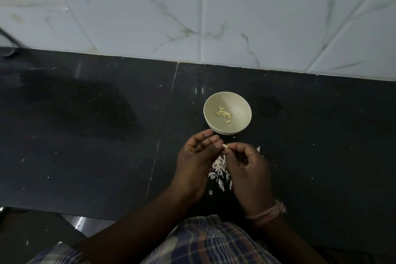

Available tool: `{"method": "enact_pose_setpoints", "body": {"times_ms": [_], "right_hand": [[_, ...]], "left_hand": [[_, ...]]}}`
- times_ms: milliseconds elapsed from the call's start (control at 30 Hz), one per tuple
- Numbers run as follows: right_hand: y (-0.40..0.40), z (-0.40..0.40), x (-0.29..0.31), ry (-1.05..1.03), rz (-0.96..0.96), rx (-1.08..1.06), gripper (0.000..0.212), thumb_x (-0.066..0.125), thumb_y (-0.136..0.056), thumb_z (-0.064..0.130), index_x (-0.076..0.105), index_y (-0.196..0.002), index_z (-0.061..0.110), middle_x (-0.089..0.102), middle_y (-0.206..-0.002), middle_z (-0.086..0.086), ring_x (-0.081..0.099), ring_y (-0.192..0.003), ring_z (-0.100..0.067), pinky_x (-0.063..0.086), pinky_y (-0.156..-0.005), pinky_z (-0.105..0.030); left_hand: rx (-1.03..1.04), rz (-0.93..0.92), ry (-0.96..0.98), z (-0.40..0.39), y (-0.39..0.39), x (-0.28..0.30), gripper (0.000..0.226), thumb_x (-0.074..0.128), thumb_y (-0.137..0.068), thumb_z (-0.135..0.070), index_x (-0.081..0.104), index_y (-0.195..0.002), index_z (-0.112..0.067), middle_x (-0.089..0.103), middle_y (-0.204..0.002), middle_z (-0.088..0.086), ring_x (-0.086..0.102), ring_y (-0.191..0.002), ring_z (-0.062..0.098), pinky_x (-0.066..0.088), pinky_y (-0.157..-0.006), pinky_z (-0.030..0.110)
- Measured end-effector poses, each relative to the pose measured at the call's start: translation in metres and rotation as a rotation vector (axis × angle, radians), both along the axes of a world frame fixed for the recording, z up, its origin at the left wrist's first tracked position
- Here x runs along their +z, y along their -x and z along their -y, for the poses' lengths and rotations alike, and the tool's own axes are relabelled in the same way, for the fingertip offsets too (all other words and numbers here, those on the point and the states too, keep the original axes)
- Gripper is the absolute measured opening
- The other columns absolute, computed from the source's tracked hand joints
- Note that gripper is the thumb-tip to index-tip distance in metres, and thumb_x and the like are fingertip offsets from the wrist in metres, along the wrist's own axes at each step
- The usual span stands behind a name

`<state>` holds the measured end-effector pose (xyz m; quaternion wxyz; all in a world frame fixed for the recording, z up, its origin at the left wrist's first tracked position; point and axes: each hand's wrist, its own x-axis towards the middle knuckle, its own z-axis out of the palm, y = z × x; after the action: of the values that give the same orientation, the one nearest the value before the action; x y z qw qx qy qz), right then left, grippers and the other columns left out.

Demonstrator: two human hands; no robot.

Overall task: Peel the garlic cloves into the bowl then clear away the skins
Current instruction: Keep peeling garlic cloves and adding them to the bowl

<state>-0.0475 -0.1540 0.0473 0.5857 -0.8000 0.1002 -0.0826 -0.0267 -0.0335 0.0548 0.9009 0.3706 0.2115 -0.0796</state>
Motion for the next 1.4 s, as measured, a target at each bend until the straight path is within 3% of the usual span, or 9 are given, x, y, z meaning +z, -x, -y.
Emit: {"method": "enact_pose_setpoints", "body": {"times_ms": [200,467,733,867,1000,1167,1400], "right_hand": [[0.001,0.001,-0.002,0.038,-0.023,0.013,0.009,0.073,-0.092,0.021,0.074,-0.101,0.020,0.074,-0.094,0.008,0.070,-0.088,-0.004,0.058,-0.078,-0.028],[-0.001,0.003,-0.001,0.065,0.006,-0.001,0.007,0.069,-0.095,0.020,0.075,-0.098,0.021,0.074,-0.093,0.011,0.070,-0.089,-0.002,0.057,-0.079,-0.026],[-0.003,0.000,-0.002,-0.025,-0.039,-0.016,0.007,0.070,-0.094,0.018,0.073,-0.100,0.019,0.073,-0.095,0.009,0.069,-0.090,0.000,0.056,-0.080,-0.023],[-0.004,-0.004,-0.004,-0.024,-0.049,-0.029,0.007,0.074,-0.090,0.016,0.072,-0.097,0.020,0.073,-0.093,0.008,0.068,-0.087,-0.001,0.055,-0.078,-0.019],[-0.003,-0.001,-0.008,0.057,0.007,0.002,0.011,0.074,-0.090,0.014,0.071,-0.096,0.022,0.071,-0.094,0.009,0.068,-0.088,-0.003,0.055,-0.079,-0.021],[0.000,0.006,-0.005,0.142,0.118,0.043,0.014,0.073,-0.090,0.008,0.071,-0.100,0.018,0.068,-0.096,0.010,0.066,-0.091,-0.003,0.051,-0.078,-0.013],[0.001,0.009,-0.005,0.169,0.144,0.047,0.013,0.072,-0.087,0.006,0.071,-0.097,0.015,0.068,-0.093,0.006,0.066,-0.085,-0.006,0.054,-0.075,-0.023]], "left_hand": [[0.000,0.037,-0.107,-0.002,-0.001,-0.001,0.041,0.070,-0.079,0.015,0.066,-0.116,-0.003,0.073,-0.095,0.010,0.071,-0.093,0.020,0.058,-0.081,0.029],[-0.018,0.014,0.008,0.002,-0.002,0.005,0.040,0.071,-0.072,0.002,0.064,-0.111,-0.001,0.075,-0.095,0.013,0.074,-0.092,0.021,0.060,-0.079,0.029],[-0.008,-0.017,-0.012,0.004,-0.003,0.006,0.031,0.065,-0.082,0.013,0.064,-0.109,-0.001,0.076,-0.093,0.010,0.075,-0.090,0.018,0.060,-0.075,0.025],[0.013,-0.007,-0.005,0.004,-0.004,0.006,0.038,0.069,-0.072,0.008,0.064,-0.108,-0.002,0.076,-0.093,0.010,0.075,-0.091,0.018,0.060,-0.075,0.024],[0.009,-0.020,0.027,0.005,-0.004,0.003,0.044,0.070,-0.068,0.006,0.063,-0.111,-0.002,0.076,-0.097,0.011,0.075,-0.093,0.019,0.061,-0.078,0.026],[-0.003,-0.014,0.077,0.009,-0.003,0.003,0.037,0.067,-0.071,0.010,0.063,-0.106,-0.002,0.073,-0.094,0.012,0.074,-0.089,0.019,0.061,-0.077,0.026],[-0.031,-0.039,0.118,0.013,0.000,0.001,0.033,0.067,-0.073,0.008,0.062,-0.104,-0.003,0.072,-0.094,0.013,0.073,-0.089,0.021,0.061,-0.086,0.029]]}}
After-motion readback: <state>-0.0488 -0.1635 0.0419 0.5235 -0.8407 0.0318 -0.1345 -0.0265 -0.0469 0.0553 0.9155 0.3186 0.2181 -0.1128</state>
